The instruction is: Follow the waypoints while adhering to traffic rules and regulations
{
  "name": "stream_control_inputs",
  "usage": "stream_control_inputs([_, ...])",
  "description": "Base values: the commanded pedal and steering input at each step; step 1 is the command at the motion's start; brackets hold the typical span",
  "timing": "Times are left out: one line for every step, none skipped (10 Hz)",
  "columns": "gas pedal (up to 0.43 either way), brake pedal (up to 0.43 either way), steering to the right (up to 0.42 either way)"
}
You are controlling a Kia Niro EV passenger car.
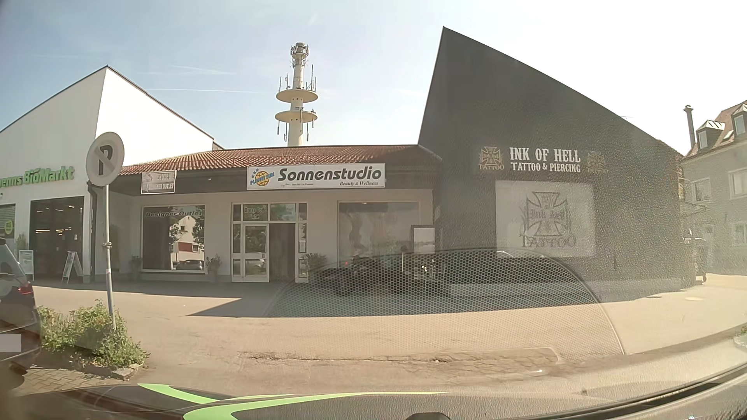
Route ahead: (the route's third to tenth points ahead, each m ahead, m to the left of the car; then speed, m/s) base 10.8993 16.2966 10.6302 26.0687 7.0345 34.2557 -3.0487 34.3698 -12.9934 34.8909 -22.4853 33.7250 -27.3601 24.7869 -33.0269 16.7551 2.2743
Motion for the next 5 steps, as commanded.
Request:
stream_control_inputs([0.028,0.000,0.001])
stream_control_inputs([0.028,0.000,0.000])
stream_control_inputs([0.028,0.000,-0.003])
stream_control_inputs([0.028,0.000,-0.008])
stream_control_inputs([0.028,0.000,-0.018])
